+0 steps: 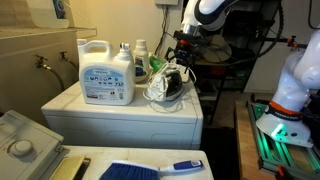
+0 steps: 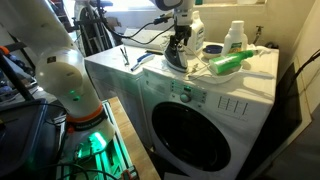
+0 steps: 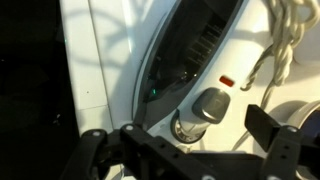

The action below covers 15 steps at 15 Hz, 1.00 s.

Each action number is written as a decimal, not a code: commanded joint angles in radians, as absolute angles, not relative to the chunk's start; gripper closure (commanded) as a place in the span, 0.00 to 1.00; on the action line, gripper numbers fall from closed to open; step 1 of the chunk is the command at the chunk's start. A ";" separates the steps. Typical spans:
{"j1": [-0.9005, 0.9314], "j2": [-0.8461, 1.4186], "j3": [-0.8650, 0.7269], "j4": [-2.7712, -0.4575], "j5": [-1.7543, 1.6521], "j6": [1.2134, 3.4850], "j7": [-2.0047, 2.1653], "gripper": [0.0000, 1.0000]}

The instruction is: Place the iron upright

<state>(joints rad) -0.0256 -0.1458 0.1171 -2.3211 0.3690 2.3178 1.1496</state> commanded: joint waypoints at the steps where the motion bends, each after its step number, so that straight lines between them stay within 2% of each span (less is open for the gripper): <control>1: 0.005 -0.080 0.086 -2.267 0.434 2.285 1.117 0.00; 5: 0.017 -0.036 0.079 -2.232 0.492 2.264 1.090 0.01; 6: 0.019 -0.027 0.078 -2.226 0.497 2.262 1.089 0.09; 7: 0.020 -0.017 0.077 -2.219 0.502 2.252 1.087 0.25; 8: 0.020 -0.009 0.076 -2.213 0.503 2.245 1.086 0.29; 12: 0.020 0.011 0.072 -2.190 0.494 2.210 1.092 0.63; 15: 0.021 0.024 0.072 -2.168 0.479 2.185 1.098 0.82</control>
